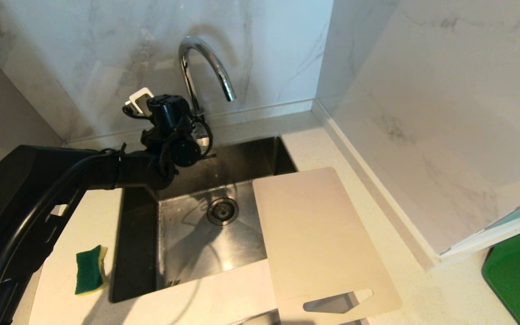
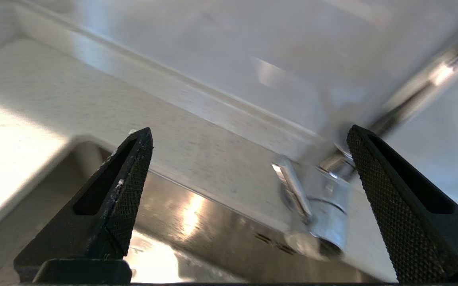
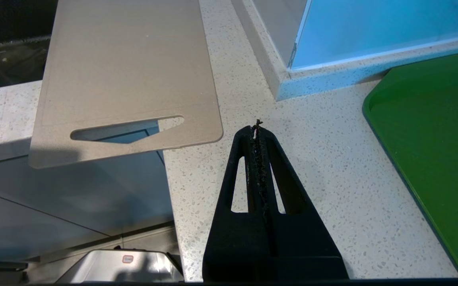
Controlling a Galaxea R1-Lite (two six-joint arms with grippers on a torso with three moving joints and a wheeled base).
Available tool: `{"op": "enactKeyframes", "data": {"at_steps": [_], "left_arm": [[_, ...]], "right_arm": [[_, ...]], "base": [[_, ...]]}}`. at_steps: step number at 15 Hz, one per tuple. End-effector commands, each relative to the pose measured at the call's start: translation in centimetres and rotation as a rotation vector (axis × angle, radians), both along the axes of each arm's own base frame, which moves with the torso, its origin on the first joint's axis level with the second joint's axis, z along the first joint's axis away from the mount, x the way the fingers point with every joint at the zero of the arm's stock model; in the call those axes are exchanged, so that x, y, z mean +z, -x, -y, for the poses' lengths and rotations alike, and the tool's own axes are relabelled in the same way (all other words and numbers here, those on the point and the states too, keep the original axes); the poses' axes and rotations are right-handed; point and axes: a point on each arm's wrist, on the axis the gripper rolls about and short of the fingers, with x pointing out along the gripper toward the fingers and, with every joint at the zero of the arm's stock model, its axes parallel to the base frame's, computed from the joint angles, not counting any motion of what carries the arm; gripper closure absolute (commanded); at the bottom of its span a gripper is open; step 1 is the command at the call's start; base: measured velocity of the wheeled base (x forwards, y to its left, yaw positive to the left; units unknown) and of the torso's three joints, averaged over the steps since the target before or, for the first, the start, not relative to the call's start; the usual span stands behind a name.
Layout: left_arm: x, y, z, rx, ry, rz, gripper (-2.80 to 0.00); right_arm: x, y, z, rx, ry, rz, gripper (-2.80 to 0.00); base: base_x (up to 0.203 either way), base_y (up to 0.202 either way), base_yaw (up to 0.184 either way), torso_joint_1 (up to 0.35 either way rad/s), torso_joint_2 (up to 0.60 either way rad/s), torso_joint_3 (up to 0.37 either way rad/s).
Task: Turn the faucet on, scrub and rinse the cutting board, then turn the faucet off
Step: Turn on the tap
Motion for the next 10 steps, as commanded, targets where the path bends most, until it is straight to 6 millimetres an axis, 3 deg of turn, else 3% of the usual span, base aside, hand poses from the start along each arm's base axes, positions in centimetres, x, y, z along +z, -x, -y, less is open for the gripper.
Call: {"op": "enactKeyframes", "data": {"at_steps": [1, 10], "left_arm": [[-0.5, -0.3, 0.0, 0.027, 0.01, 0.006, -2.8], [-3.2, -1.5, -0.1, 0.094, 0.016, -0.013, -2.8]], "right_arm": [[0.0, 0.0, 0.0, 0.001, 0.0, 0.0, 0.0], [0.0, 0.0, 0.0, 0.001, 0.0, 0.0, 0.0]], "base": [[0.0, 0.0, 0.0, 0.0, 0.0, 0.0], [0.0, 0.0, 0.0, 0.0, 0.0, 0.0]]}}
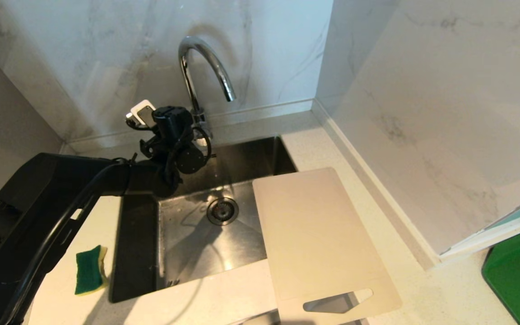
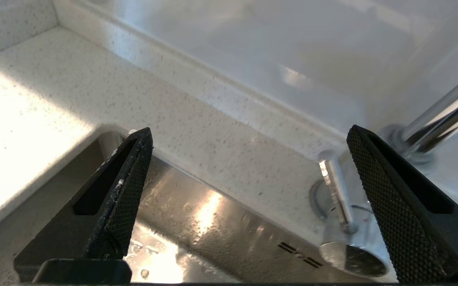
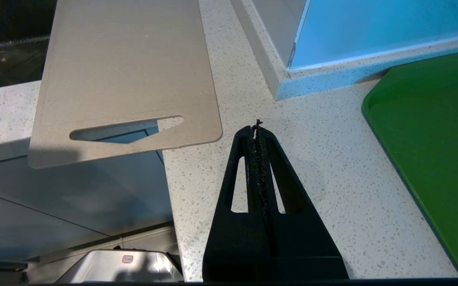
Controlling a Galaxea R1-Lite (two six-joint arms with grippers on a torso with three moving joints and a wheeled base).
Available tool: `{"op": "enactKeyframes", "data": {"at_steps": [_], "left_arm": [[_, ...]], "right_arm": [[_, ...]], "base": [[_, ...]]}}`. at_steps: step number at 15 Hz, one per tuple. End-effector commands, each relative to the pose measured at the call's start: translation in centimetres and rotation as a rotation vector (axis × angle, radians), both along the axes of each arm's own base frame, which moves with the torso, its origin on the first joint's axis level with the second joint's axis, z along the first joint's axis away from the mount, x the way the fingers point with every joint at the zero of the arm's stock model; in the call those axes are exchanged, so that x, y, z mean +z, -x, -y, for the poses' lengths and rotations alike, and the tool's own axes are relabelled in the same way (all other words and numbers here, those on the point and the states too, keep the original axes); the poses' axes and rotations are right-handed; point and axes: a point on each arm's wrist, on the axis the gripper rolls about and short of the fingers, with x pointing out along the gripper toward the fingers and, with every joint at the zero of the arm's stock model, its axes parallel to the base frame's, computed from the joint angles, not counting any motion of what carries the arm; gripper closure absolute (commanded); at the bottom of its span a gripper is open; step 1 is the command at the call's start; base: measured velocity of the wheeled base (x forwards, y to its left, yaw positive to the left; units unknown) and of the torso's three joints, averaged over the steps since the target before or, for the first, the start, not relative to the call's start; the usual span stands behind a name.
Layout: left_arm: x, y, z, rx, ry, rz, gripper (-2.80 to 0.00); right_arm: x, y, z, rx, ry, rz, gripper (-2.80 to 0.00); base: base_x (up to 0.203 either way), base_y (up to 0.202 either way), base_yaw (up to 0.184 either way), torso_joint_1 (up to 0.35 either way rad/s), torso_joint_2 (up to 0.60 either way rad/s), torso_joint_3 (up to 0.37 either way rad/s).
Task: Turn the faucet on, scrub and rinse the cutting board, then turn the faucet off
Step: Turn on the tap
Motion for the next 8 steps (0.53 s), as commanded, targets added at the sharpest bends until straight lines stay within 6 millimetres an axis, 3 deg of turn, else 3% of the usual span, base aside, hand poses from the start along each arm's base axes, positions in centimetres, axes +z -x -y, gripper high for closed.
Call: {"op": "enactKeyframes", "data": {"at_steps": [1, 8], "left_arm": [[-1.2, -0.5, 0.0, 0.011, -0.004, -0.015, -2.8], [-2.9, -1.6, -1.1, 0.033, -0.021, -0.047, -2.8]], "right_arm": [[0.0, 0.0, 0.0, 0.001, 0.0, 0.0, 0.0], [0.0, 0.0, 0.0, -0.001, 0.002, 0.0, 0.0]], "base": [[0.0, 0.0, 0.0, 0.0, 0.0, 0.0], [0.0, 0.0, 0.0, 0.0, 0.0, 0.0]]}}
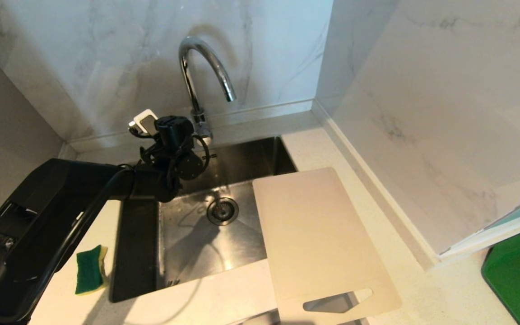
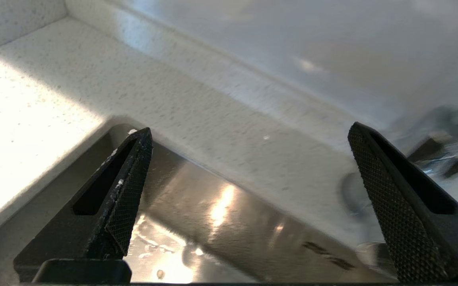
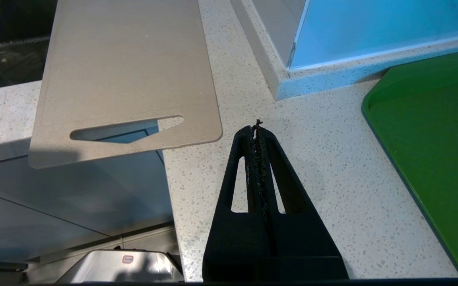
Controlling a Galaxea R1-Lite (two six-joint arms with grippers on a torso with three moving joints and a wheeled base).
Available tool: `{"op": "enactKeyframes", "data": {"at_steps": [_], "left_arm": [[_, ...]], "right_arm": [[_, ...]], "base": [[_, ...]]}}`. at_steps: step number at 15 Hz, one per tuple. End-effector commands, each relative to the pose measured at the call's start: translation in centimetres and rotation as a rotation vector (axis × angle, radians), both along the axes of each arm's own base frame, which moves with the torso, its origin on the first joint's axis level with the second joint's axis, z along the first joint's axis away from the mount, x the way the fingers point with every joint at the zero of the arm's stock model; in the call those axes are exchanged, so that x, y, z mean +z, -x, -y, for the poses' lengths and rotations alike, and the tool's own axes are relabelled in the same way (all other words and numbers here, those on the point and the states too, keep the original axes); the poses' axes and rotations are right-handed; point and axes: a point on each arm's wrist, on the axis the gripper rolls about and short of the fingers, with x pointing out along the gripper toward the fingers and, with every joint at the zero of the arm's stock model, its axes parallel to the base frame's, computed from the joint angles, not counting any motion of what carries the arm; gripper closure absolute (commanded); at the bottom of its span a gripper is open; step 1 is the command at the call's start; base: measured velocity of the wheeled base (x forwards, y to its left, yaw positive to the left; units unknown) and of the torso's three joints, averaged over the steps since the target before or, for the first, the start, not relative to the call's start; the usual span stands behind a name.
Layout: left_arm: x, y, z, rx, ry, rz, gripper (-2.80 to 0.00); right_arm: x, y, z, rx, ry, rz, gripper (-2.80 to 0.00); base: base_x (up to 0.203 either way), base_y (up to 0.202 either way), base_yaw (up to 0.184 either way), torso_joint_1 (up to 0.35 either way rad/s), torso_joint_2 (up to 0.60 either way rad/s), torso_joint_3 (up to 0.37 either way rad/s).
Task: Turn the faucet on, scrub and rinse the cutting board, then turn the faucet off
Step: Turn on the tap
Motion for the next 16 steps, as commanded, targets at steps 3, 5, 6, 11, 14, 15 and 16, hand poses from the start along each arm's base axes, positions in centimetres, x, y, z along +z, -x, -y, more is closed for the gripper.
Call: {"op": "enactKeyframes", "data": {"at_steps": [3, 5, 6, 11, 14, 15, 16], "left_arm": [[-1.8, -1.1, -1.3, 0.038, -0.01, -0.029, -2.8], [-1.8, -1.3, -1.9, 0.051, -0.009, -0.029, -2.8], [-1.8, -1.3, -1.9, 0.051, -0.009, -0.029, -2.8], [-0.4, -0.6, -1.1, 0.035, 0.008, 0.002, -2.8], [1.2, 0.5, 0.0, 0.005, 0.04, 0.045, -2.8], [1.6, 0.7, 0.1, 0.002, 0.043, 0.052, -2.8], [1.7, 0.8, 0.3, -0.002, 0.044, 0.054, -2.8]], "right_arm": [[0.0, 0.0, 0.0, 0.002, 0.0, 0.0, 0.0], [0.0, 0.0, 0.0, 0.002, 0.0, 0.0, 0.0], [0.0, 0.0, 0.0, 0.002, 0.0, 0.0, 0.0], [0.0, 0.0, 0.0, 0.0, 0.0, 0.0, 0.0], [0.0, 0.0, 0.0, 0.0, 0.0, 0.0, 0.0], [0.0, 0.0, 0.0, 0.0, 0.0, 0.0, 0.0], [0.0, 0.0, 0.0, 0.0, 0.0, 0.0, 0.0]], "base": [[0.0, 0.0, 0.0, 0.0, 0.0, 0.0], [0.0, 0.0, 0.0, 0.0, 0.0, 0.0], [0.0, 0.0, 0.0, 0.0, 0.0, 0.0], [0.0, 0.0, 0.0, 0.0, 0.0, 0.0], [0.0, 0.0, 0.0, 0.0, 0.0, 0.0], [0.0, 0.0, 0.0, 0.0, 0.0, 0.0], [0.0, 0.0, 0.0, 0.0, 0.0, 0.0]]}}
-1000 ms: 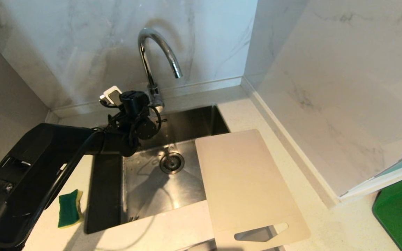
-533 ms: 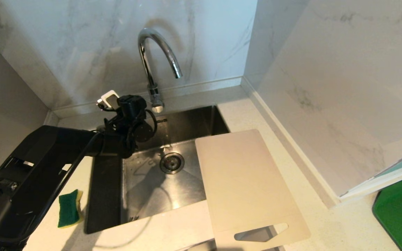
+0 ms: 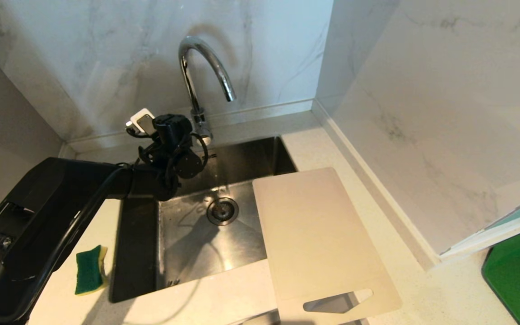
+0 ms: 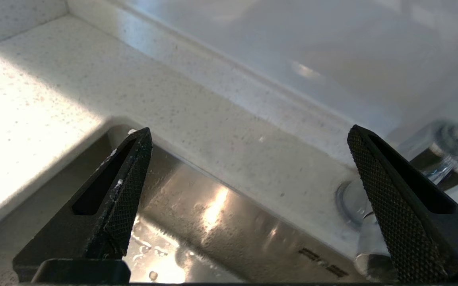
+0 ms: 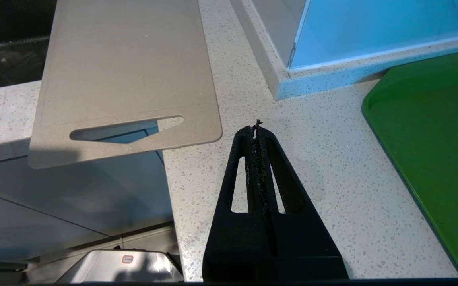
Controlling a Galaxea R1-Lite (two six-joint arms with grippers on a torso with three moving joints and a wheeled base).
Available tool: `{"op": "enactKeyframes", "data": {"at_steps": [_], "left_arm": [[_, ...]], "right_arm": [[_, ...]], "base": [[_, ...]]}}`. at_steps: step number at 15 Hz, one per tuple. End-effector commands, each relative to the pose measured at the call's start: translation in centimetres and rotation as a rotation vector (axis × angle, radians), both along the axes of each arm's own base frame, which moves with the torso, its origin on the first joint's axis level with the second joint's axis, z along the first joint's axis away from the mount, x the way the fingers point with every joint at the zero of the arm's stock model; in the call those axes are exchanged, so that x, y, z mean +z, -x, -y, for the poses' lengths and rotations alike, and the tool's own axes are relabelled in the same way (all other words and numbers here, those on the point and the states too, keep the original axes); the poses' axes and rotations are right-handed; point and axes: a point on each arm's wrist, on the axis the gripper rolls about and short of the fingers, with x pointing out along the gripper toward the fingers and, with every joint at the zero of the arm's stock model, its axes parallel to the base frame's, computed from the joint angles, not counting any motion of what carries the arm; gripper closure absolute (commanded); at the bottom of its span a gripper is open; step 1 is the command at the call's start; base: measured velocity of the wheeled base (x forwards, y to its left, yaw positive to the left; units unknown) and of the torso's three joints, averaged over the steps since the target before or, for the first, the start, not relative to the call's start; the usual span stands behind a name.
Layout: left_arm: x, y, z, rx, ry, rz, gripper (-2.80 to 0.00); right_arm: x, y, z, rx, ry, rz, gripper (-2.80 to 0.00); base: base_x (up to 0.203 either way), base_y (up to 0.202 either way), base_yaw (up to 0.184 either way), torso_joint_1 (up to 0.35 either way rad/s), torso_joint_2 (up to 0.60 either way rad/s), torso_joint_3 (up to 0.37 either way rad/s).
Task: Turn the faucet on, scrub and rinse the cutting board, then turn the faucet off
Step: Turn on the tap
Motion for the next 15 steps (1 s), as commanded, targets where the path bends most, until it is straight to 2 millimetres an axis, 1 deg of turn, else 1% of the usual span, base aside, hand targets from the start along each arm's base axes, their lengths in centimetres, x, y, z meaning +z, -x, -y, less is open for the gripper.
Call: {"op": "enactKeyframes", "data": {"at_steps": [1, 8, 11, 12, 13, 14, 15], "left_arm": [[1.1, 0.5, 0.3, -0.004, 0.018, 0.032, -2.8], [0.6, 0.3, 0.2, 0.016, 0.026, 0.042, -2.8], [-1.9, -0.8, -0.1, 0.023, 0.003, -0.001, -2.8], [-2.8, -1.4, -0.7, 0.034, -0.005, -0.018, -2.8], [-3.4, -1.8, -1.4, 0.045, -0.009, -0.027, -2.8], [-3.4, -2.2, -2.0, 0.054, -0.009, -0.024, -2.8], [-3.5, -2.2, -2.0, 0.053, -0.011, -0.027, -2.8]], "right_arm": [[0.0, 0.0, 0.0, 0.001, 0.0, 0.0, 0.0], [0.0, 0.0, 0.0, 0.001, 0.001, 0.0, 0.0], [0.0, 0.0, 0.0, 0.001, 0.002, 0.001, 0.0], [0.0, 0.0, 0.0, 0.001, 0.0, 0.0, 0.0], [0.0, 0.0, 0.0, 0.002, 0.0, 0.0, 0.0], [0.0, 0.0, 0.0, 0.002, 0.0, 0.0, 0.0], [0.0, 0.0, 0.0, 0.002, 0.0, 0.0, 0.0]], "base": [[0.0, 0.0, 0.0, 0.0, 0.0, 0.0], [0.0, 0.0, 0.0, 0.0, 0.0, 0.0], [0.0, 0.0, 0.0, 0.0, 0.0, 0.0], [0.0, 0.0, 0.0, 0.0, 0.0, 0.0], [0.0, 0.0, 0.0, 0.0, 0.0, 0.0], [0.0, 0.0, 0.0, 0.0, 0.0, 0.0], [0.0, 0.0, 0.0, 0.0, 0.0, 0.0]]}}
